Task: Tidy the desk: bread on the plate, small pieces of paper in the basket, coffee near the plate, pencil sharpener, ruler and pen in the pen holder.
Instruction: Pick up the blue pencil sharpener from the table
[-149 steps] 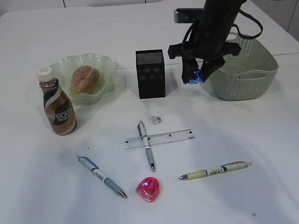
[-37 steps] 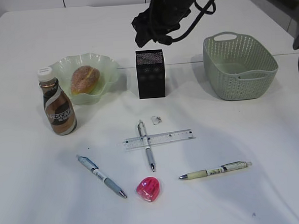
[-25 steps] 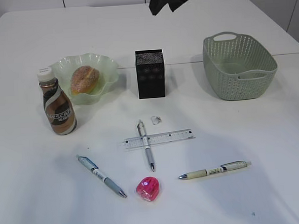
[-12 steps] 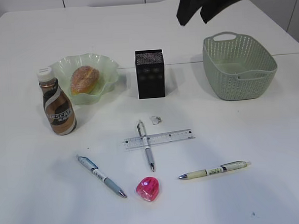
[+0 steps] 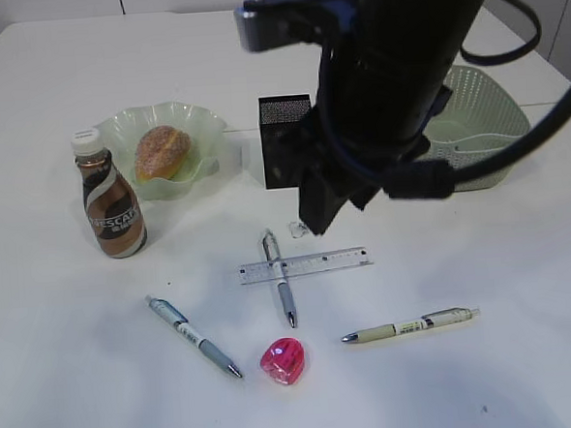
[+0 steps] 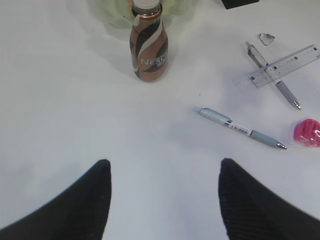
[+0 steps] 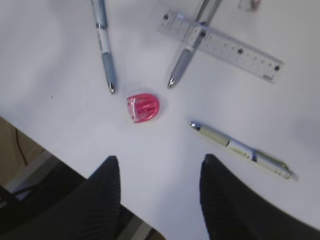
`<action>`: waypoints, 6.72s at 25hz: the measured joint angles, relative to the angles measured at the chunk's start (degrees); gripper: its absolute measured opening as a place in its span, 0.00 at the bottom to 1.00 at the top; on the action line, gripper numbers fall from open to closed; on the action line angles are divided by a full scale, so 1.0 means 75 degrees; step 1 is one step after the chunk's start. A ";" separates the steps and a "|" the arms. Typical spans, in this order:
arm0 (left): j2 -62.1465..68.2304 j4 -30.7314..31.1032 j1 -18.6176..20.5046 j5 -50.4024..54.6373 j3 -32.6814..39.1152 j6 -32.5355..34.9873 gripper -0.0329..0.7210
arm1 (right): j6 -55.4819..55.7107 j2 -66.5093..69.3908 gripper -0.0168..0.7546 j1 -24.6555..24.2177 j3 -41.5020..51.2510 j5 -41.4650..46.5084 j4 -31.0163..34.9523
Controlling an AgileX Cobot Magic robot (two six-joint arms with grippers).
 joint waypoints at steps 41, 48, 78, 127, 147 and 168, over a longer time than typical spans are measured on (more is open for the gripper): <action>0.0000 0.0718 0.0000 0.1878 0.0000 0.0000 0.67 | 0.4820 0.1800 0.58 0.0948 0.0870 -0.0996 0.0659; 0.0000 0.0674 0.0000 0.2377 0.0000 0.0000 0.67 | 0.5765 0.2086 0.64 0.0948 0.0870 -0.1270 0.0760; 0.0000 0.0716 -0.0293 0.2514 0.0000 0.0000 0.67 | 0.8785 0.3033 0.64 0.0948 0.0870 -0.2056 0.0090; 0.0000 0.0744 -0.0293 0.2518 0.0000 0.0000 0.67 | 0.8996 0.3193 0.64 0.0948 0.0870 -0.2347 -0.0107; 0.0000 0.0744 -0.0293 0.2518 0.0000 0.0000 0.67 | 0.9014 0.3435 0.64 0.0948 0.0870 -0.2347 0.0396; 0.0000 0.0744 -0.0293 0.2546 0.0000 0.0000 0.67 | 0.9014 0.3465 0.55 0.0948 0.0870 -0.2347 0.0351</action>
